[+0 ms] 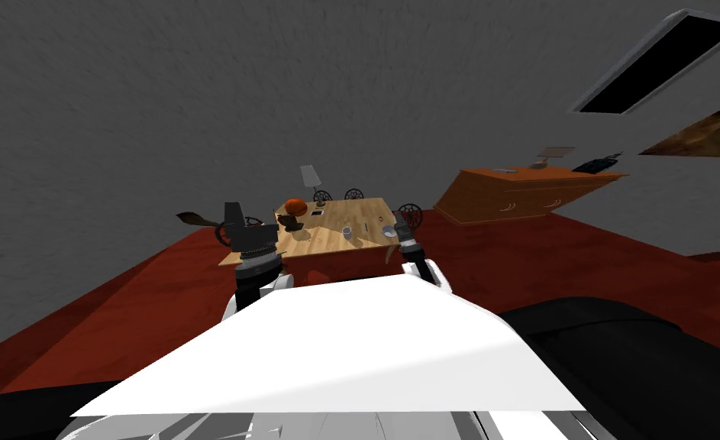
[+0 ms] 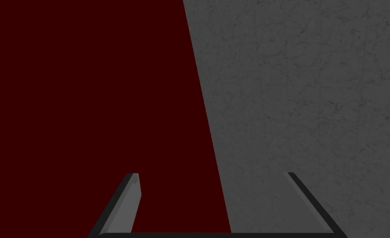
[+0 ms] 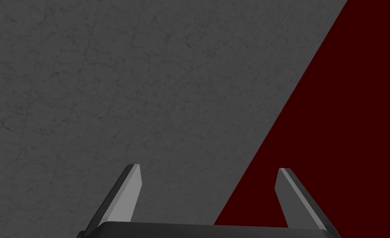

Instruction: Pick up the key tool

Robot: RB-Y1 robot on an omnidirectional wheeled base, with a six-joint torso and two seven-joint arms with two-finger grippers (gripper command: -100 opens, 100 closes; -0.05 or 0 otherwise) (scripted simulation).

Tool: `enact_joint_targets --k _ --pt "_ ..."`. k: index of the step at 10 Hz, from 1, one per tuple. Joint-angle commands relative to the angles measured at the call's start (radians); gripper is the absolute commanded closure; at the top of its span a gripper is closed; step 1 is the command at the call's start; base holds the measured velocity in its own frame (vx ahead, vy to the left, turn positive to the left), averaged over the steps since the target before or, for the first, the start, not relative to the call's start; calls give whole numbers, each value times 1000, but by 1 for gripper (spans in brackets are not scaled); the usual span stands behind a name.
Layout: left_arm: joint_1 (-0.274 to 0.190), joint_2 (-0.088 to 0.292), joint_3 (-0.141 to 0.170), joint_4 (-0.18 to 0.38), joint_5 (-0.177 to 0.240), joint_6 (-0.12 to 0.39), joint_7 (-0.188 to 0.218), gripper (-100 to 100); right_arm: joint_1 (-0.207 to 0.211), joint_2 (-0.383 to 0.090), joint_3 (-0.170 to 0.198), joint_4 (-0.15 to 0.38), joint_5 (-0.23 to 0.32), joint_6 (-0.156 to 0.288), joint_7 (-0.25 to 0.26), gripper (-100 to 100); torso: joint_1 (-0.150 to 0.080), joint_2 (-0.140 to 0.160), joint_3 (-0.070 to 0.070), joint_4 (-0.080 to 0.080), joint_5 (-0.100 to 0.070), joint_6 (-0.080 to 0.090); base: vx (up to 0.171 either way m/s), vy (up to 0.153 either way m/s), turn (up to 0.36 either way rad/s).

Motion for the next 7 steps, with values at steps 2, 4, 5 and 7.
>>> enact_joint_targets --k 2,4,5,7 --pt "0 0 0 0 0 0 0 0 -5 -64 1 58 24 26 -41 -100 0 1 0 0 0 0 -58 27 250" --pt "0 0 0 0 0 0 0 0 -13 -133 8 142 62 64 -97 -100 0 0 0 0 0 0 -58 40 329" --pt "0 0 0 0 0 0 0 0 -13 -143 8 142 62 64 -97 -100 1 1 1 0 0 0 -51 30 115" --pt "0 0 0 0 0 0 0 0 -18 -206 16 229 102 102 -156 -100 0 0 0 0 0 0 -45 47 330"
